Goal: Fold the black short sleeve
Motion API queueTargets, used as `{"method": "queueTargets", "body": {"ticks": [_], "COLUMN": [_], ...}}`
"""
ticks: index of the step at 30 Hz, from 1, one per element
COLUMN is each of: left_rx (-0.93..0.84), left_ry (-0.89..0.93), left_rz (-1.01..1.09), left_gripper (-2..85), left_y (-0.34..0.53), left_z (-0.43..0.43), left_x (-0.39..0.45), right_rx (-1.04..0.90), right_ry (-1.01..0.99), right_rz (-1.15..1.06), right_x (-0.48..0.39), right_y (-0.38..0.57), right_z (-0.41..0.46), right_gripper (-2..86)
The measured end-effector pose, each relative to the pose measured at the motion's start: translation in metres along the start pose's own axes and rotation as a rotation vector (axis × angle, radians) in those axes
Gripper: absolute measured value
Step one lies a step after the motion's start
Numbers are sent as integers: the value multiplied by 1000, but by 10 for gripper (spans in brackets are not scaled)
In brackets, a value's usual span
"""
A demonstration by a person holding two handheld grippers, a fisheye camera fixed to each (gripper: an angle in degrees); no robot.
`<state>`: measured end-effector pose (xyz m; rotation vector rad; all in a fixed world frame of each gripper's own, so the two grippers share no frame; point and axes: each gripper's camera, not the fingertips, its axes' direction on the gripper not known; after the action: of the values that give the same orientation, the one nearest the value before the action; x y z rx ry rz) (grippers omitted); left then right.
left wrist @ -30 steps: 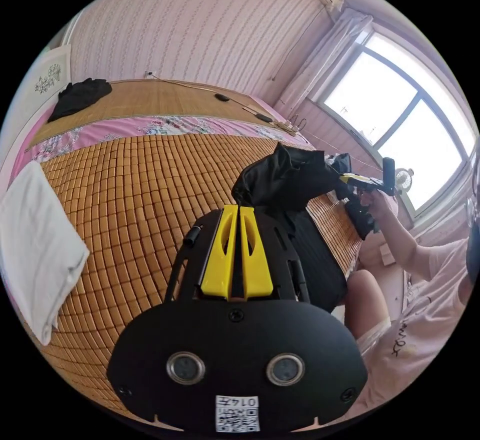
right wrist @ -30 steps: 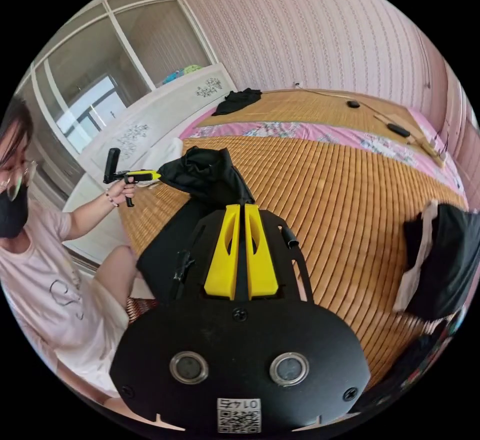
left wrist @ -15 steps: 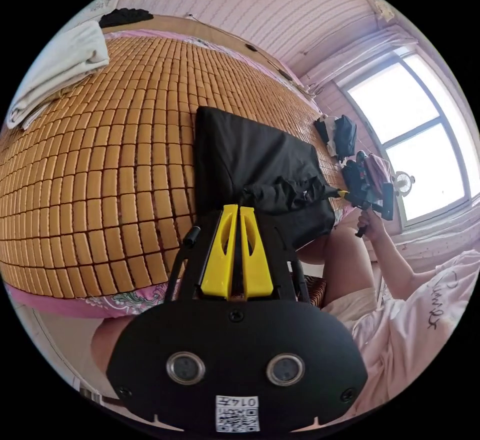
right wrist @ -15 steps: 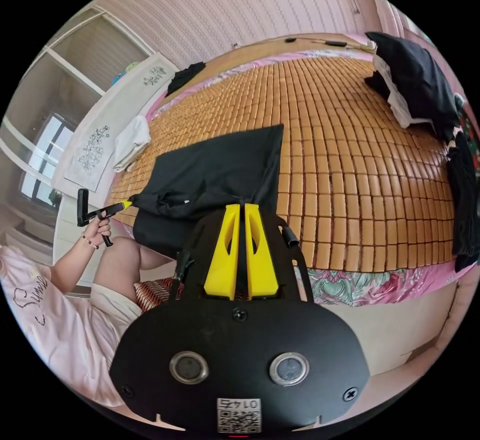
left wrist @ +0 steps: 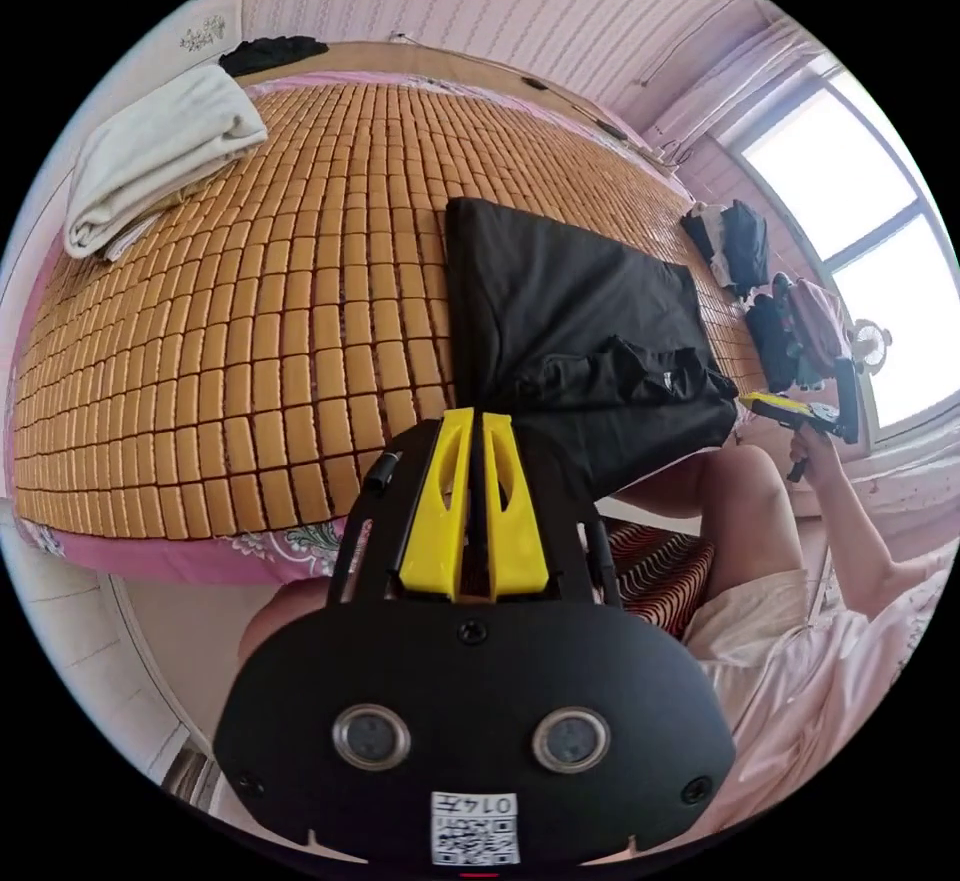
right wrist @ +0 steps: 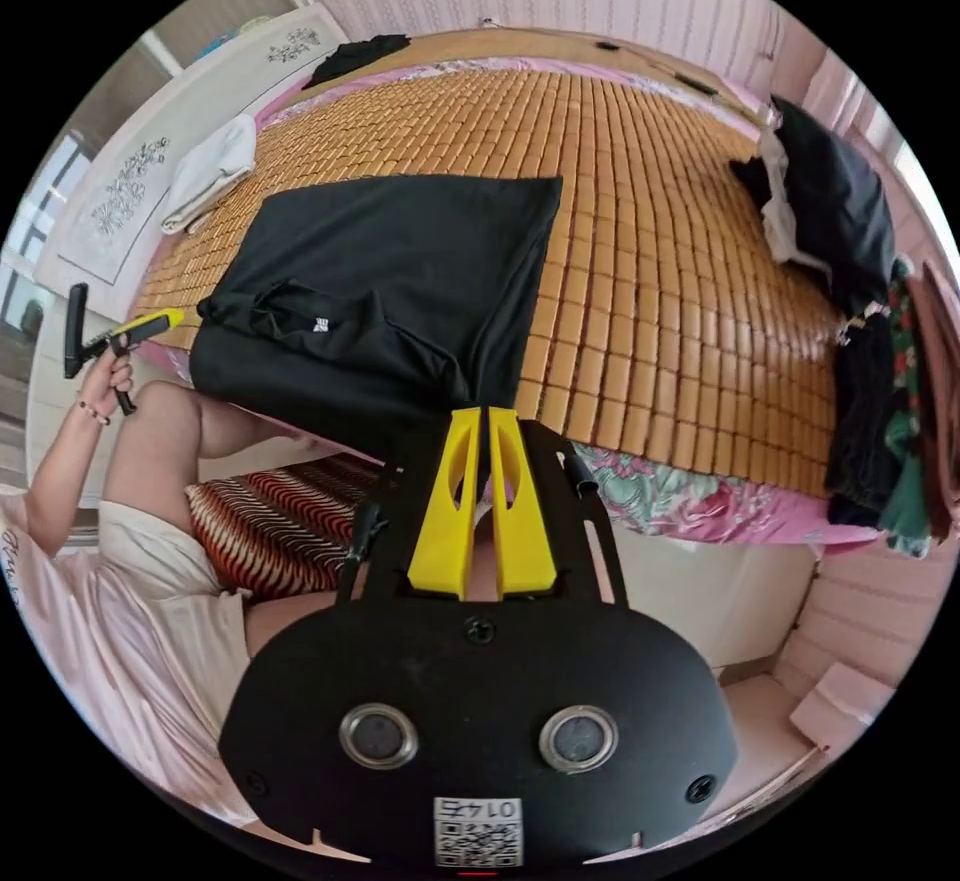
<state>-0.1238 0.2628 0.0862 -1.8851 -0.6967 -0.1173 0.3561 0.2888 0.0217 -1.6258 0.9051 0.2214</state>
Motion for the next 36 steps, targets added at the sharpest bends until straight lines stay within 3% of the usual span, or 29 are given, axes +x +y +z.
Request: {"method": "queueTargets", "body": {"ticks": [4, 9, 11, 13, 17, 21, 25, 30, 36], "left_rx": [128, 51, 17, -19, -40, -47, -98, -118, -30], "left_ry": [-13, 109, 101, 50, 25, 114, 209, 179, 157], "left_rz": [170, 214, 193, 189, 201, 272, 309, 334, 392], "left_gripper": [-3, 64, 80, 64, 17, 1, -8, -10, -10], "left_y": [10, -19, -31, -45, -49, -26, 21, 61, 41], "left_z": [-26, 26, 48, 73, 92, 71, 54, 45, 42], "left_x": [43, 96, 111, 125, 130, 131, 134, 138, 163], "right_rx": [133, 49, 14, -47, 9, 26, -109, -166, -62], "right_ry": [-1, -90, -90, -99, -170, -262, -253, -217, -147], "right_rz": [-128, -103, -71, -65, -121, -295, -454, -457, -417], "right_x": [-51, -85, -91, -93, -95, -112, -138, -154, -178], "right_y": [-25, -69, -79, -82, -68, -36, 4, 15, -30], "right_z": [5, 64, 86, 101, 88, 70, 81, 97, 116], "right_gripper": [60, 102, 60, 18, -4, -7, -7, -7, -8]}}
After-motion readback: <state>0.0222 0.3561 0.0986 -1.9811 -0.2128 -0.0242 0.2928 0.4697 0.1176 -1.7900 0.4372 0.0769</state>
